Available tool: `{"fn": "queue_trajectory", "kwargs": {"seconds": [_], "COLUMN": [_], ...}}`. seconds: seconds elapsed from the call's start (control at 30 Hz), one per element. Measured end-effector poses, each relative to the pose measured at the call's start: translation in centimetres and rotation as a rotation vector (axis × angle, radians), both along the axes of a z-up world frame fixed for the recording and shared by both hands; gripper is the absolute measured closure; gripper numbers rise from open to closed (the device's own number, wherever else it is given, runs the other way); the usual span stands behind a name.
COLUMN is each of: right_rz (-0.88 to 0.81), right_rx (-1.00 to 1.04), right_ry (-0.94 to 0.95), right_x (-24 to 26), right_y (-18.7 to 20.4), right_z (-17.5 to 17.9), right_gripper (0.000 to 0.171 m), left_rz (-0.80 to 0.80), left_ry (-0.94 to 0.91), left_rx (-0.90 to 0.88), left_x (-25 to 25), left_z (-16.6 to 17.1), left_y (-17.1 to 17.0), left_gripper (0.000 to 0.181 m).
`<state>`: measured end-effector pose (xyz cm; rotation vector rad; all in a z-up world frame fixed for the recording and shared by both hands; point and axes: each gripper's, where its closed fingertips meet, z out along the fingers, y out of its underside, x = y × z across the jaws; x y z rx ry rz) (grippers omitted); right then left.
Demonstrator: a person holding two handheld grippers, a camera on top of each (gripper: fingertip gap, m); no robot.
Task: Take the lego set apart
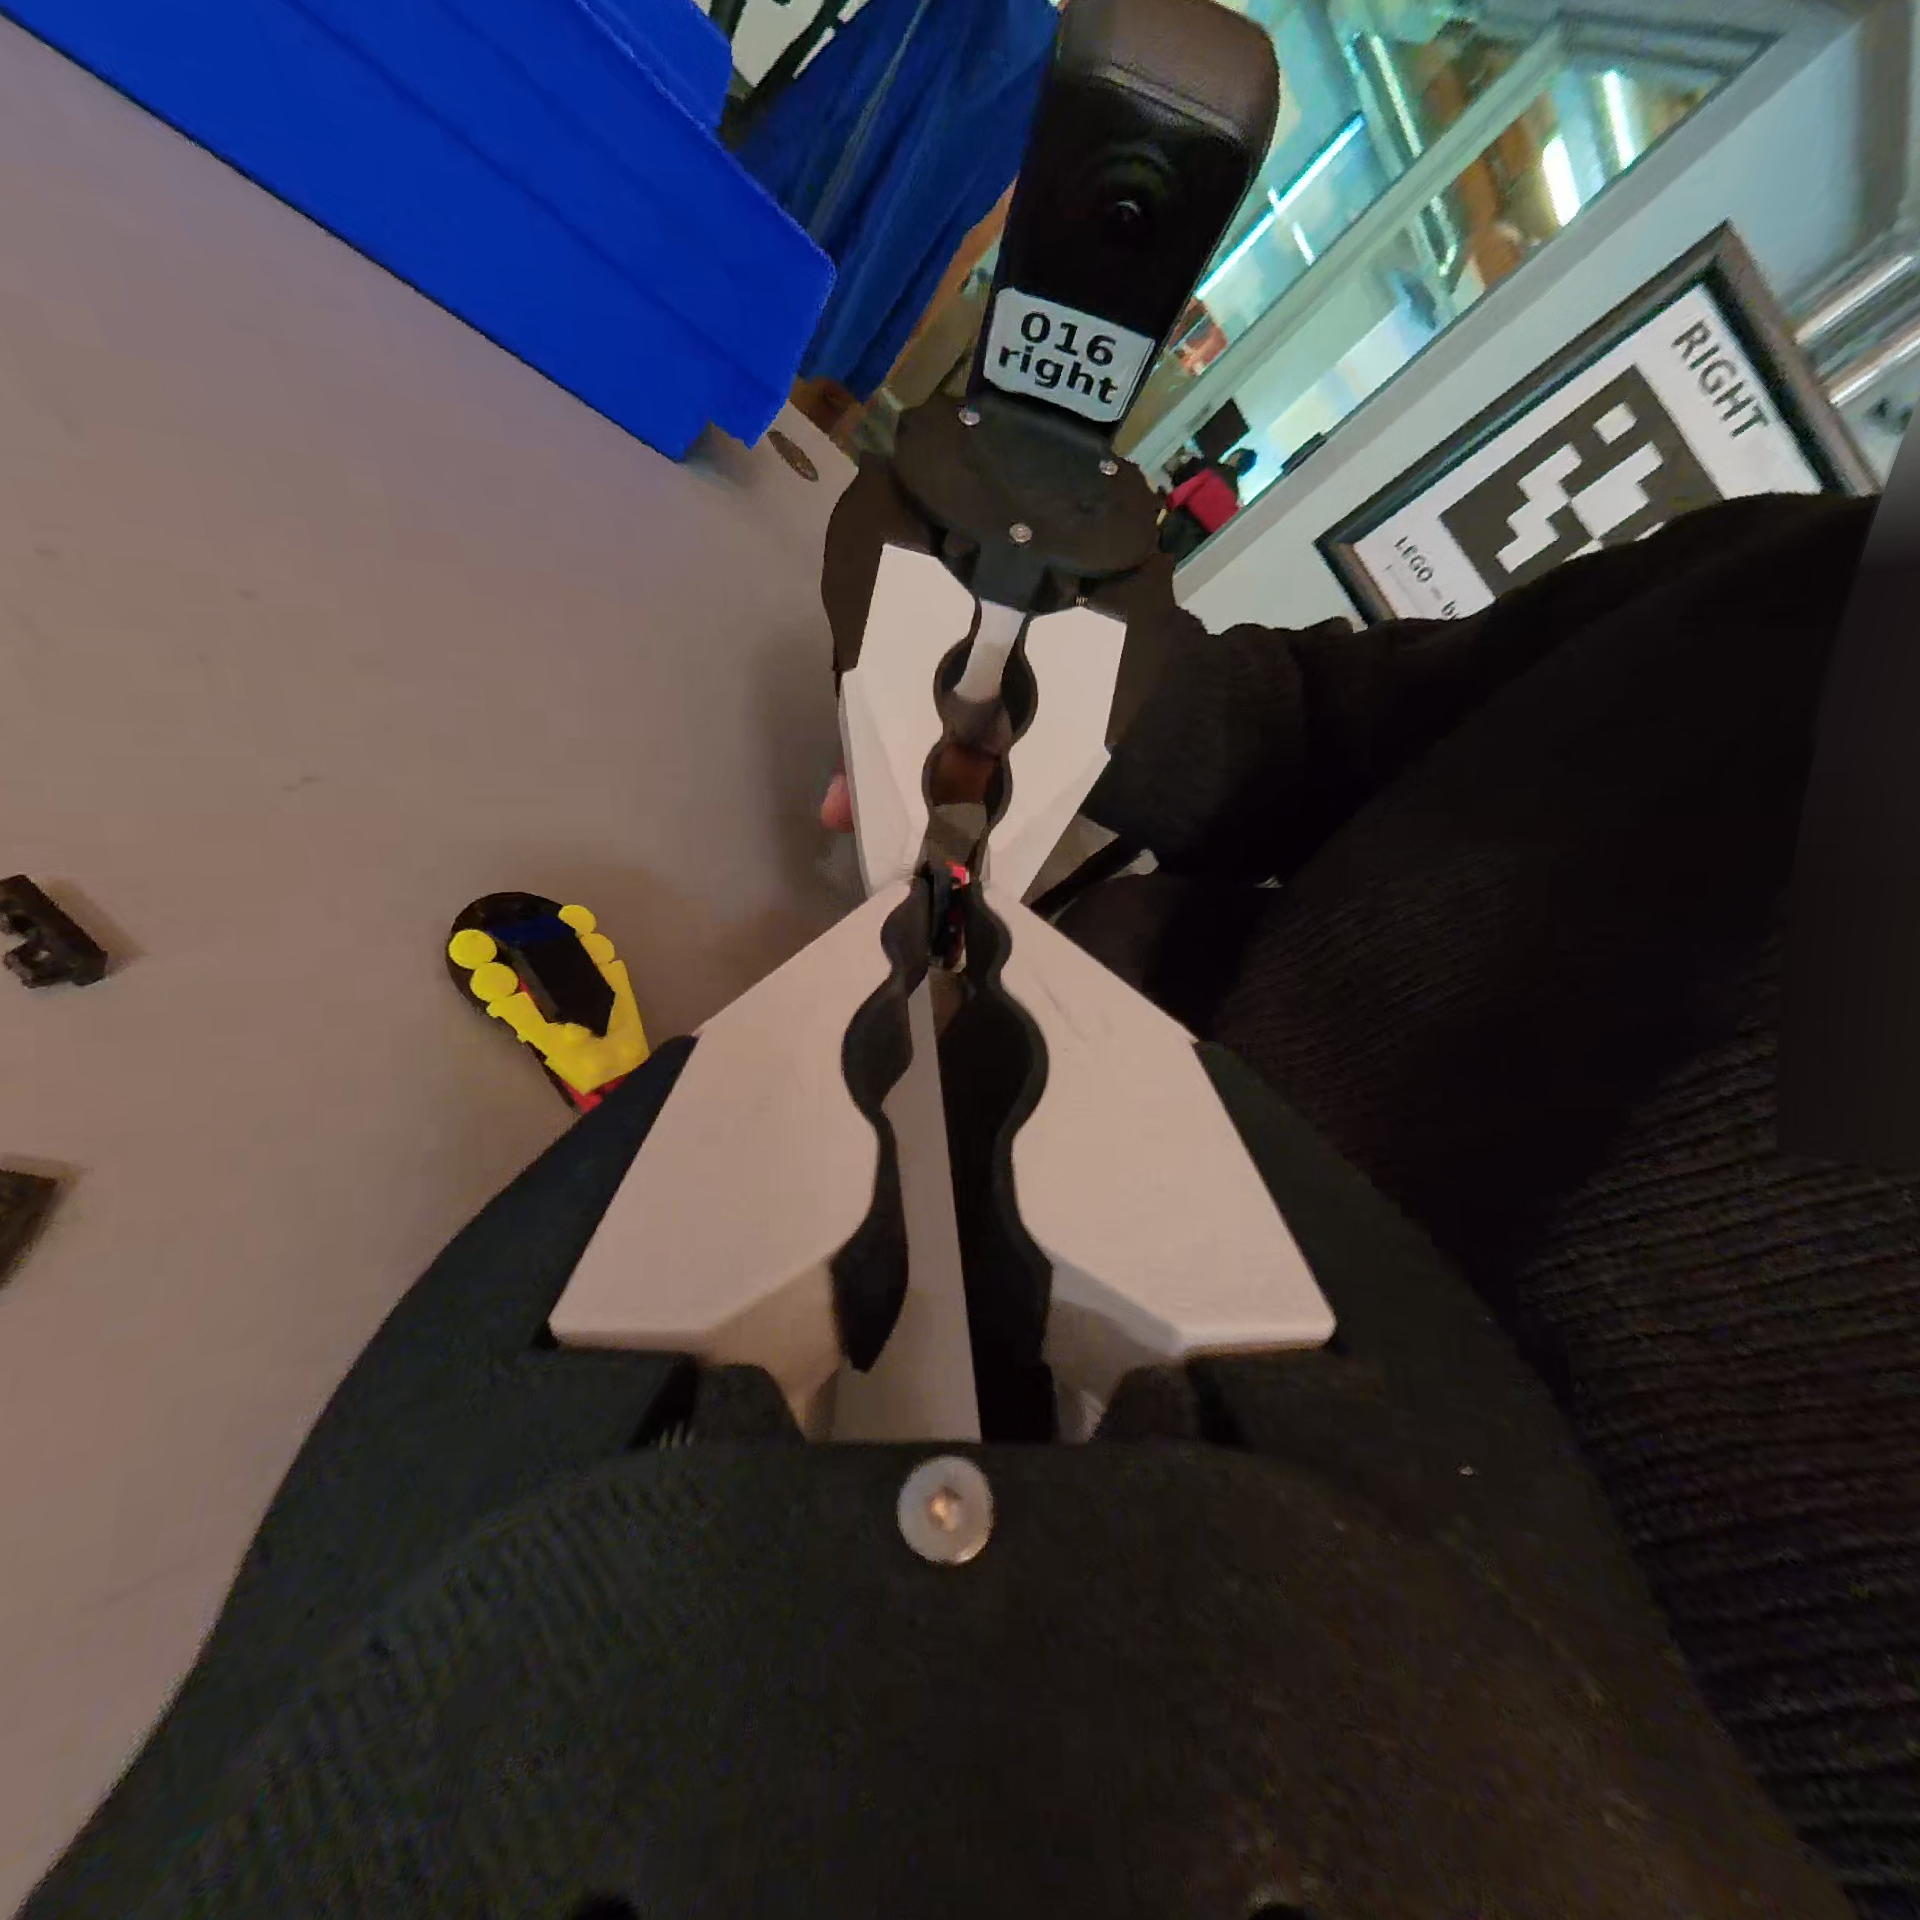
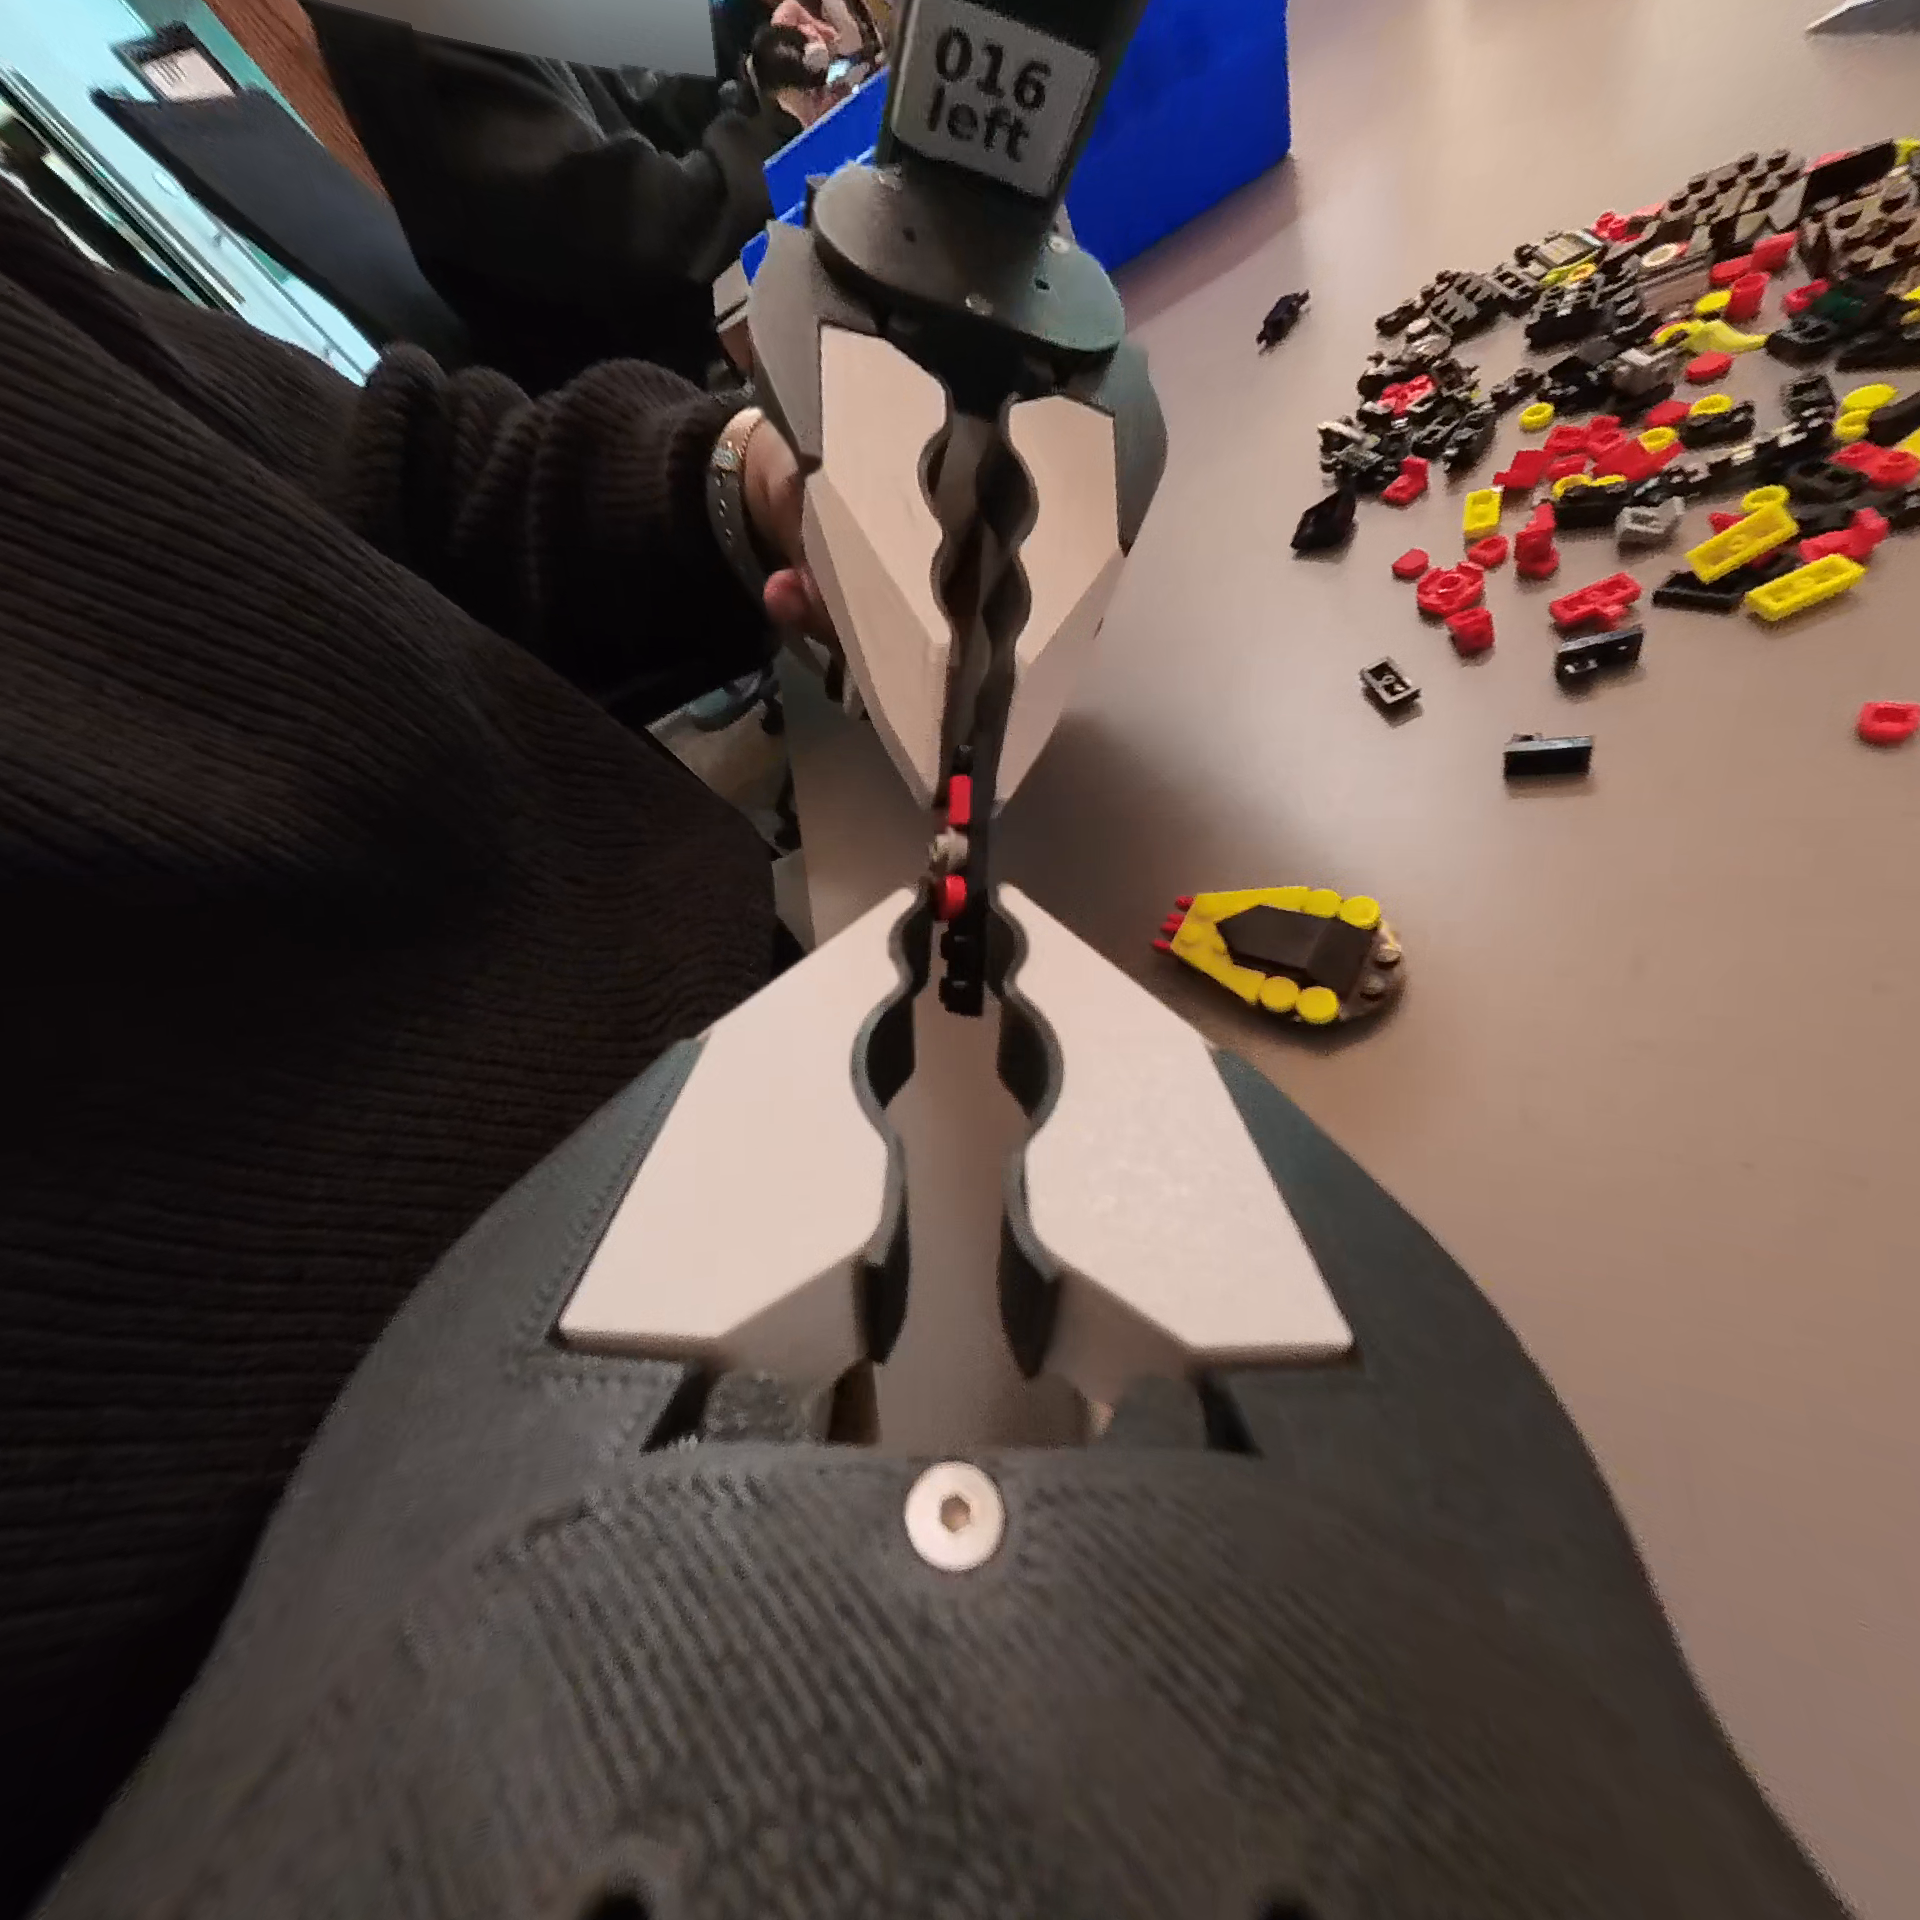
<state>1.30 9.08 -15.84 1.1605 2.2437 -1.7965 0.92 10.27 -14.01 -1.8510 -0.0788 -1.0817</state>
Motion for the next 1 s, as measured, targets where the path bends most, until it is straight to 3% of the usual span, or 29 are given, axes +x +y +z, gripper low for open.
{"fn": "queue_trajectory", "kwargs": {"seconds": [0.13, 0.23, 0.4, 0.47, 0.67, 0.8, 0.83, 0.87, 0.97, 1.0], "right_rz": [-0.035, -0.088, -0.036, -0.031, -0.056, -0.228, -0.285, -0.317, -0.421, -0.433], "right_rx": [-0.059, -0.089, -0.131, -0.115, -0.118, 0.151, 0.262, 0.362, 0.597, 0.66], "right_ry": [-0.044, -0.058, -0.124, -0.133, -0.098, 0.157, 0.266, 0.399, 0.698, 0.783], "right_x": [-0.4, -1.0, -0.3, -0.3, -0.7, -2.9, -3.6, -4.0, -4.2, -4.0], "right_y": [0.5, 1.3, 0.6, 0.4, 0.7, 3.6, 4.5, 4.9, 4.9, 4.6], "right_z": [0.5, 0.9, 0.6, 0.2, 0.4, 0.3, 0.8, 1.7, 3.5, 3.5], "right_gripper": [0.166, 0.166, 0.166, 0.166, 0.163, 0.136, 0.119, 0.114, 0.11, 0.12], "left_rz": [0.043, 0.119, 0.047, 0.012, 0.027, 0.161, 0.211, 0.252, 0.328, 0.34], "left_ry": [0.011, 0.148, 0.141, 0.092, 0.066, 0.078, 0.03, -0.051, -0.285, -0.298], "left_rx": [0.005, -0.005, 0.002, 0.016, 0.034, -0.041, -0.098, -0.149, -0.208, -0.216], "left_x": [-0.6, -1.9, -0.5, 0.1, -0.1, -2.0, -2.7, -3.1, -3.9, -4.1], "left_z": [0.0, -1.0, -1.2, -0.8, -0.3, -1.3, -1.9, -2.4, -2.9, -3.1], "left_y": [0.4, 0.7, 0.5, 0.4, 0.4, 1.2, 1.5, 1.7, 2.2, 2.2], "left_gripper": [0.174, 0.153, 0.159, 0.175, 0.178, 0.179, 0.179, 0.179, 0.179, 0.179]}}
